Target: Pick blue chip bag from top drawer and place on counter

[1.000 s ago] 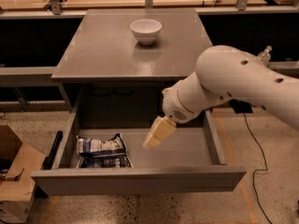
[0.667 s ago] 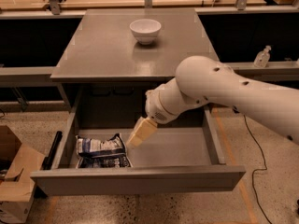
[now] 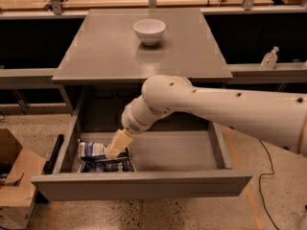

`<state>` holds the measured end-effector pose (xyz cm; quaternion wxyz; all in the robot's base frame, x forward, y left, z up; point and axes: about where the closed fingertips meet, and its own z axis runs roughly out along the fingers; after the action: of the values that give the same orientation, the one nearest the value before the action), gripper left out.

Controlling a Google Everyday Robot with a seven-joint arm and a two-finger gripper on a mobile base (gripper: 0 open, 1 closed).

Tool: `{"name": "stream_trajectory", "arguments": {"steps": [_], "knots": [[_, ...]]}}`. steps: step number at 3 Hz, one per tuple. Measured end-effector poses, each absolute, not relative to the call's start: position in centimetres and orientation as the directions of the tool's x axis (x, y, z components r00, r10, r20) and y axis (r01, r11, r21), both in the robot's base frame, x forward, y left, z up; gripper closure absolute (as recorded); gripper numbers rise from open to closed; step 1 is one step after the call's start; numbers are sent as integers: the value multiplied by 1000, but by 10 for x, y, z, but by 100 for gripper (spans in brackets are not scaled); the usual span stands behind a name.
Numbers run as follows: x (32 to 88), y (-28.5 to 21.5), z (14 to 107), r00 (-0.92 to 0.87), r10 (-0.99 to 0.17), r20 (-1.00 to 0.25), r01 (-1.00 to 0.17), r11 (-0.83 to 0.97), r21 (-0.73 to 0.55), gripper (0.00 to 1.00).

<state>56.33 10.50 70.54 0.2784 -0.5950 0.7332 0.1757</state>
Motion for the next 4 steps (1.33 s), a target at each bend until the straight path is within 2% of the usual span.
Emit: {"name": "stream_trajectory", "arguments": {"steps": [1,2,4], "knots": [[556,146,668,-123,-794,-596,-986,168,-21,0],[550,167,635,-133,-812,-568,-990,139,33,16],[545,159,619,-177,-818,-547,-983,173,60,62]]}}
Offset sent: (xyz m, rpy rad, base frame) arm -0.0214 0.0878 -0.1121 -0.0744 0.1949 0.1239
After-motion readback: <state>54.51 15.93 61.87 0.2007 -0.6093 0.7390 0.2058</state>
